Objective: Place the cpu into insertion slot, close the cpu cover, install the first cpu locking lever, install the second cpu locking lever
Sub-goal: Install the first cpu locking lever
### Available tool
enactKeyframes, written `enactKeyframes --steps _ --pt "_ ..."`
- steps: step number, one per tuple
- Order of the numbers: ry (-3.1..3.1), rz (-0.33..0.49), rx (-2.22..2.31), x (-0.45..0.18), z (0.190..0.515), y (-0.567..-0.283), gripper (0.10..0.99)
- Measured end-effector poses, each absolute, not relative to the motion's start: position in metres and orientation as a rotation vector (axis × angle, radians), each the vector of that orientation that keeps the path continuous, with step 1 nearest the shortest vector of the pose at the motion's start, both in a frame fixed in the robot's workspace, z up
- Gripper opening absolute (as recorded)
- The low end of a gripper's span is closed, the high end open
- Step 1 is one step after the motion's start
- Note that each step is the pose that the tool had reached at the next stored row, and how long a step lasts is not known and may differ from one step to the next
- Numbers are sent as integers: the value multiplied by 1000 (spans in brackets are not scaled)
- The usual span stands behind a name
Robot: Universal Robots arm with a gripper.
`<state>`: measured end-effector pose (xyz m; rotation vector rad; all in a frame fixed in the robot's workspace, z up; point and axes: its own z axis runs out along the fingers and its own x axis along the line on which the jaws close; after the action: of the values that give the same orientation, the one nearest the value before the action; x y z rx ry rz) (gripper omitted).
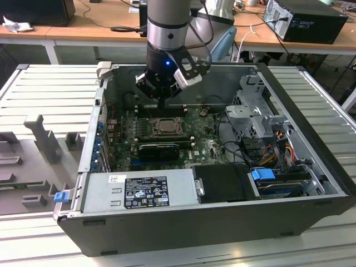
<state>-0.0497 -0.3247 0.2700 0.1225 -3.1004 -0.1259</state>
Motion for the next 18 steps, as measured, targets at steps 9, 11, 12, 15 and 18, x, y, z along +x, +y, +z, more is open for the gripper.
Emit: enactKeyframes --steps 9,11,12,15,18 --pt "-3106 -137 123 -97 267 -325 106" --pt "-3109 -137 124 -108 266 -325 106" --pt "-3109 -137 123 -111 265 -323 106" --pt "-3109 -138 123 -111 261 -315 106" --pt "-3109 -138 122 -109 259 -304 106"
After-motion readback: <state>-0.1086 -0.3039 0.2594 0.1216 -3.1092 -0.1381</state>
